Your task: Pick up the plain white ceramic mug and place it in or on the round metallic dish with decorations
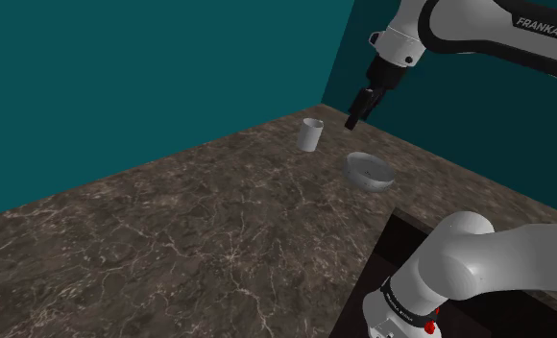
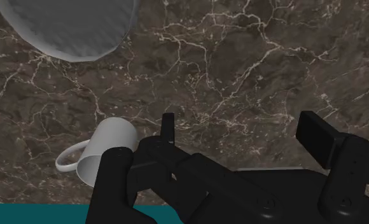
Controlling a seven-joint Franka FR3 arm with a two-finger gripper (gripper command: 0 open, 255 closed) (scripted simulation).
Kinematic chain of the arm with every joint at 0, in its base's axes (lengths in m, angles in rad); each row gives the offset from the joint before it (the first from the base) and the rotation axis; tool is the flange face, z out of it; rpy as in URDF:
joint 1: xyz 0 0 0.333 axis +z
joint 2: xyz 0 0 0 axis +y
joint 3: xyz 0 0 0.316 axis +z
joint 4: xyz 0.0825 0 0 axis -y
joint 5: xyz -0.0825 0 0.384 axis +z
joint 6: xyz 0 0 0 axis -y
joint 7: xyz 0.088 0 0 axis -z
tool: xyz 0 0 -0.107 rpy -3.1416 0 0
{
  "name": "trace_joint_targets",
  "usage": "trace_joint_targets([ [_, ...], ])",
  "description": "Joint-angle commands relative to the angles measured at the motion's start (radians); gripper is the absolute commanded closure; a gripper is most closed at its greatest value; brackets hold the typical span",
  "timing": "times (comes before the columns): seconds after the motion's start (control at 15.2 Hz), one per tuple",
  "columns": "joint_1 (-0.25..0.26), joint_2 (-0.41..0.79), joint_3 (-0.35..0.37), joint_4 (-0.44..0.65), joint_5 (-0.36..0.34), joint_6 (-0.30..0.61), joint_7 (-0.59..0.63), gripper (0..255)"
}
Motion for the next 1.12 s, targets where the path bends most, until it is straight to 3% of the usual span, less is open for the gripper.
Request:
trace_joint_targets([
  [0.0,0.000,0.000,0.000,0.000,0.000,0.000,0.000,0],
  [0.53,0.000,0.337,-0.080,0.159,-0.056,0.064,-0.167,0],
  [1.06,-0.006,0.689,-0.127,0.395,-0.083,0.071,-0.321,0],
])
